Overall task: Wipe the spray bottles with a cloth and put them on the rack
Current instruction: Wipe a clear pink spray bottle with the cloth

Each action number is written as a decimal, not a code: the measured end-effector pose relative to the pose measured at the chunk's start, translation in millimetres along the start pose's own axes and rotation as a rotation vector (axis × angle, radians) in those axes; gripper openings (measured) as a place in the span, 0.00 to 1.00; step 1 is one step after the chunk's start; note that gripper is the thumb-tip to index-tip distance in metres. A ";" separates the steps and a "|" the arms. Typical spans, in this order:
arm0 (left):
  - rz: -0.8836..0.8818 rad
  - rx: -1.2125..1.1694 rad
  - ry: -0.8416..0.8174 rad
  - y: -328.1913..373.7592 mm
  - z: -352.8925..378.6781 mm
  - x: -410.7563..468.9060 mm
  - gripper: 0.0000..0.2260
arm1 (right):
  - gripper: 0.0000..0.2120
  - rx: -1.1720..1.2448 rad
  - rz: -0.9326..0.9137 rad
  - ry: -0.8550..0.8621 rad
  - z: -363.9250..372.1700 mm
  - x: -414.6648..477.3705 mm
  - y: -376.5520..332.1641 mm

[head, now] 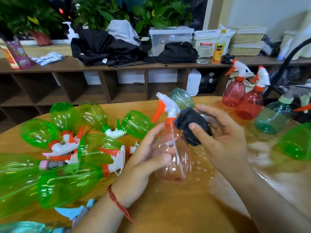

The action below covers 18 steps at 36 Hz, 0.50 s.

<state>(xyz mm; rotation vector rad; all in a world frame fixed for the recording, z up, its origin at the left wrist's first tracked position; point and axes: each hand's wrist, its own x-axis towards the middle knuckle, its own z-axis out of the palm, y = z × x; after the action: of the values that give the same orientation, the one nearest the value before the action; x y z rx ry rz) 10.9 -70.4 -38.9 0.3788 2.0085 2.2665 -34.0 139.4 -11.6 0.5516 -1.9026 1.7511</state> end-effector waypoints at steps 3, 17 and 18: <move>-0.016 -0.037 -0.034 -0.2 0.5 -0.9 0.34 | 0.16 -0.158 -0.136 -0.008 0.3 8.0 -2.0; -0.072 0.117 -0.145 8.2 -4.4 1.0 0.35 | 0.14 0.105 0.364 -0.115 1.2 32.5 -19.8; -0.076 0.100 -0.164 9.0 -4.1 0.7 0.34 | 0.14 0.136 0.400 -0.135 -0.7 32.4 -17.8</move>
<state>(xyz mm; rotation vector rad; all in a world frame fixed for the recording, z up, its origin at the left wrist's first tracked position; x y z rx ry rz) 10.1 -75.4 -30.4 0.4711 2.0220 2.0251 -49.1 139.6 22.2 0.3604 -2.1090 2.1543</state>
